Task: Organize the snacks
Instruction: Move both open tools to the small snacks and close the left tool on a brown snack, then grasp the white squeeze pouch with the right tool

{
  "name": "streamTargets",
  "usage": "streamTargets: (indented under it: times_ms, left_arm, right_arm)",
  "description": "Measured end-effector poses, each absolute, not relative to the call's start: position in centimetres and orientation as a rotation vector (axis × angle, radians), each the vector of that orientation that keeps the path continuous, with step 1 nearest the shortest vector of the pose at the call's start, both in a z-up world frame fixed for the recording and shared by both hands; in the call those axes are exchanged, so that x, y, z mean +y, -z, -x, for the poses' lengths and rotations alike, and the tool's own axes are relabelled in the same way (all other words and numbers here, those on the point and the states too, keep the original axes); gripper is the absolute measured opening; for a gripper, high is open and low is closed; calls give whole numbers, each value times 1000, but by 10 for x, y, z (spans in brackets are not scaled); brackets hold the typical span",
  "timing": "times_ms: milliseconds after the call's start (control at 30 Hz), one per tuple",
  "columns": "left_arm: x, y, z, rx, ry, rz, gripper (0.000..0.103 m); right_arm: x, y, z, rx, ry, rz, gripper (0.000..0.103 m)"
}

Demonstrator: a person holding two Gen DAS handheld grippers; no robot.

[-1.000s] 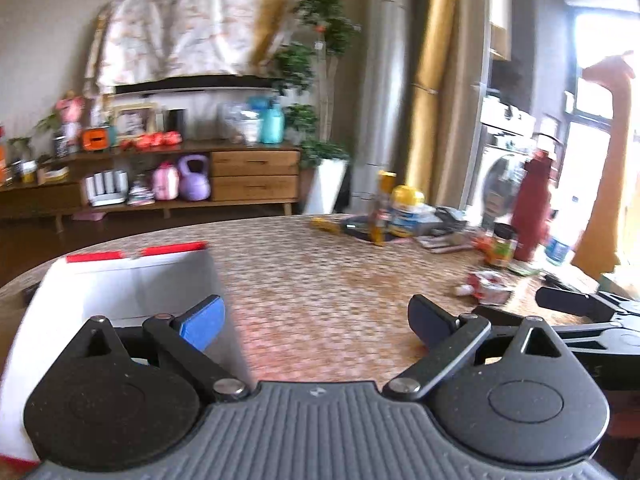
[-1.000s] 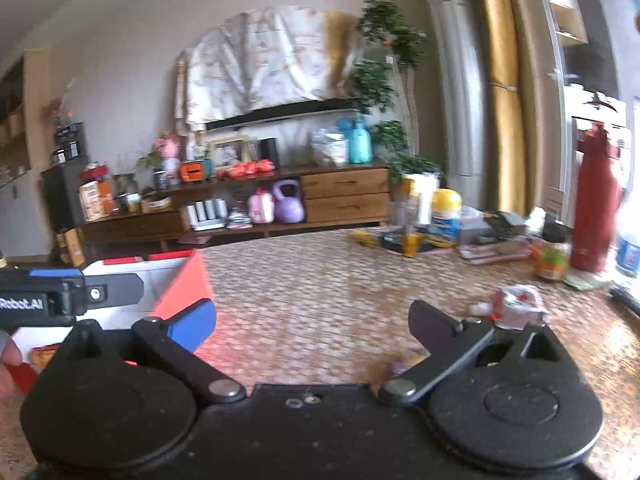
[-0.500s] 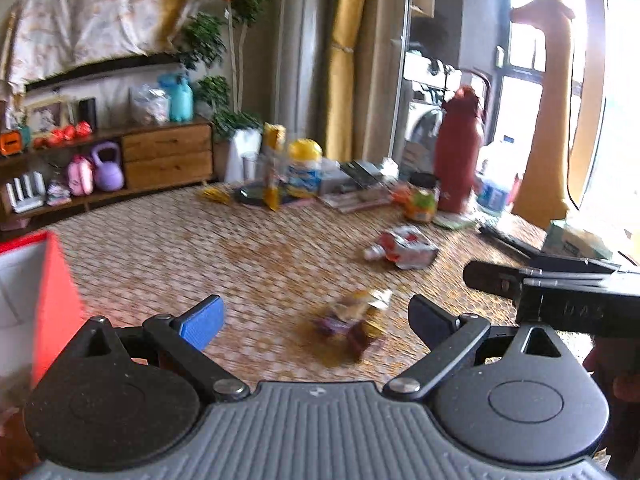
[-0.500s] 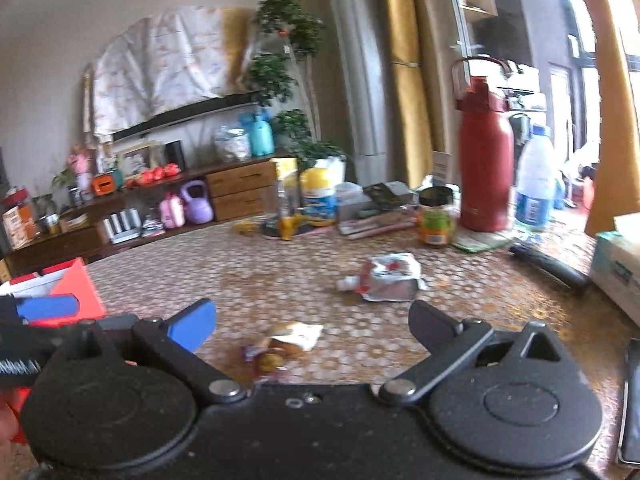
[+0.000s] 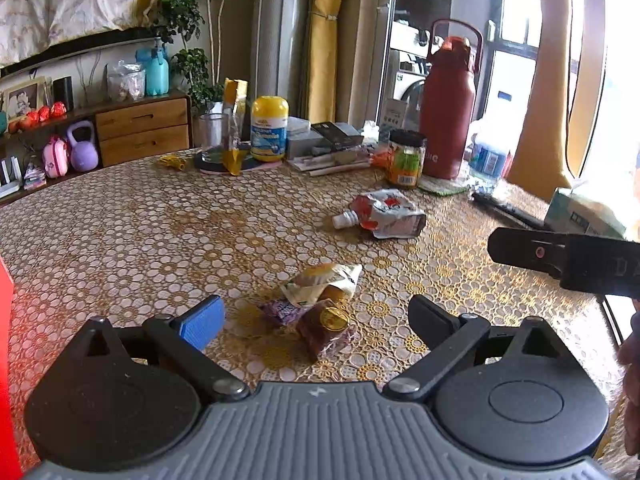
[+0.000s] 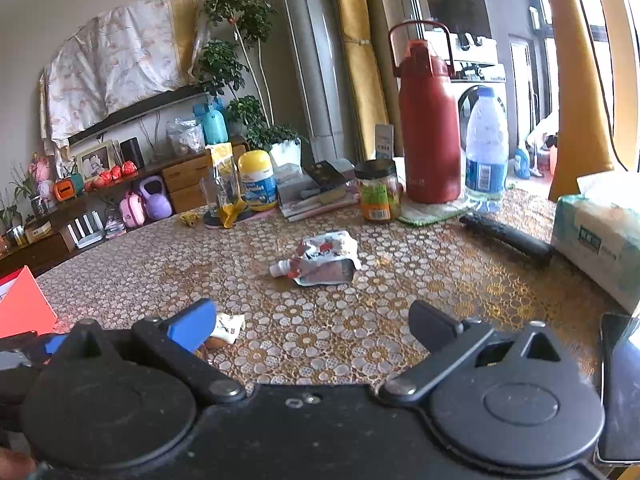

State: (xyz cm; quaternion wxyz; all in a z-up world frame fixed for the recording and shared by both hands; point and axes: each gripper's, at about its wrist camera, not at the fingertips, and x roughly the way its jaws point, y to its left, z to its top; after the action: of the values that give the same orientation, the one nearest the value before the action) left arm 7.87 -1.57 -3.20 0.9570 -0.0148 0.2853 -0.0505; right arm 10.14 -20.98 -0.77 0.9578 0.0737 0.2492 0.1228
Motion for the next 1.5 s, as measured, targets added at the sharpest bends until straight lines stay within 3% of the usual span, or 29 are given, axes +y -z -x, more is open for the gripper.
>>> streamTargets:
  times_ms: [367, 433, 500, 633, 700, 733, 1067, 1500]
  left_arm:
    - [-27, 56, -98, 607, 66, 14, 99]
    - [-28, 60, -101, 613, 69, 17, 91]
    - [-30, 63, -105, 631, 67, 16, 72]
    - [-32, 69, -110, 659, 66, 12, 66]
    - [-31, 71, -110, 657, 63, 10, 46]
    - [-31, 71, -110, 658, 64, 10, 43]
    - [-16, 66, -99, 637, 65, 35, 42]
    - [-4, 57, -97, 613, 85, 65, 42]
  right_arm:
    - [-208, 19, -111, 547, -274, -154, 103]
    - [-208, 21, -114, 553, -273, -154, 103]
    - [-208, 23, -116, 557, -272, -155, 103]
    - [-208, 25, -119, 566, -272, -156, 103]
    - [-207, 26, -121, 568, -275, -153, 103]
    - [-206, 26, -121, 568, -277, -151, 103]
    - [-182, 28, -142, 562, -330, -85, 103]
    - [-162, 42, -258, 646, -243, 62, 103]
